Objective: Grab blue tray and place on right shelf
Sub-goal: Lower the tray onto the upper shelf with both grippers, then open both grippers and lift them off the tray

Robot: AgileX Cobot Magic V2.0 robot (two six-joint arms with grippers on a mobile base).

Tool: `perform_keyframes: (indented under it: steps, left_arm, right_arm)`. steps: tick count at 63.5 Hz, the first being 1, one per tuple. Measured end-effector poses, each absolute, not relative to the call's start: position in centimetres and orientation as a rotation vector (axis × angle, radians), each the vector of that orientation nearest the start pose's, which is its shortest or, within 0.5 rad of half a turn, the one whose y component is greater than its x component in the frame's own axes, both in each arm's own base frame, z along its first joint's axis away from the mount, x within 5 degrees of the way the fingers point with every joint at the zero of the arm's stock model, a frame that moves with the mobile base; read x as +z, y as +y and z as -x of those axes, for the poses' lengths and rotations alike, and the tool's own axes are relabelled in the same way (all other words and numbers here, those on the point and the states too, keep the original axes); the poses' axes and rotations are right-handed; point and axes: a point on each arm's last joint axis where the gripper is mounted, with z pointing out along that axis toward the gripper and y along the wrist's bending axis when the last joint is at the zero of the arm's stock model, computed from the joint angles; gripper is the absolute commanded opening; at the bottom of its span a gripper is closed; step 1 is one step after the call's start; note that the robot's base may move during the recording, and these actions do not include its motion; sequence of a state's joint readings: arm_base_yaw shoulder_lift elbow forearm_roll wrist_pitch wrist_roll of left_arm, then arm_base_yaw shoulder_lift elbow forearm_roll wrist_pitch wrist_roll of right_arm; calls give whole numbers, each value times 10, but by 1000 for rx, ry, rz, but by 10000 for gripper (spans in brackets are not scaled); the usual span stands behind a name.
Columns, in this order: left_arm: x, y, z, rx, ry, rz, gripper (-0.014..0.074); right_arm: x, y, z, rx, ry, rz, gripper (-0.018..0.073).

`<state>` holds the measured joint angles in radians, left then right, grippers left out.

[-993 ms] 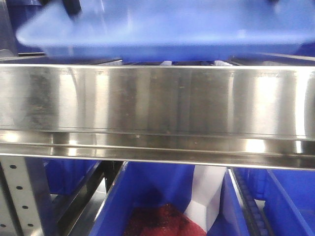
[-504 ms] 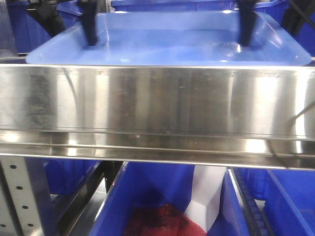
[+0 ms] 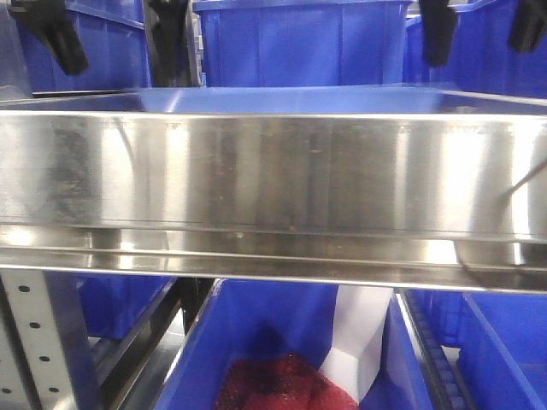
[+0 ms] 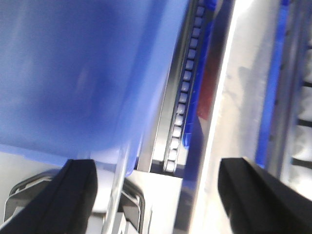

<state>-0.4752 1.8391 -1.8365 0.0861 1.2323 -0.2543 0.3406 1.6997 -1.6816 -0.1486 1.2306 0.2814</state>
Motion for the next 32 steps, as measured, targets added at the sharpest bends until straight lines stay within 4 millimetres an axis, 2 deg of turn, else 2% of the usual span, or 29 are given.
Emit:
perform_keyframes:
  steps: [4, 11, 16, 20, 26, 32]
  left_arm:
    - [357, -174, -349, -99, 2666, -340, 579]
    - [381, -174, -321, -111, 2602, -418, 556]
    - [393, -173, -296, -120, 2554, -470, 482]
    - [397, -171, -277, -142, 2517, -499, 388]
    - [401, -166, -246, -185, 2452, -548, 230]
    - [400, -156, -217, -229, 2382, -581, 79]
  right_arm:
    - [365, 109, -336, -9, 2680, 116, 501]
    - [389, 109, -310, 26, 2613, 152, 283]
    - [404, 108, -285, 56, 2562, 178, 132]
    - [409, 105, -267, 75, 2531, 198, 23]
    - [418, 96, -234, 117, 2451, 216, 17]
    - [416, 83, -204, 145, 2384, 220, 17]
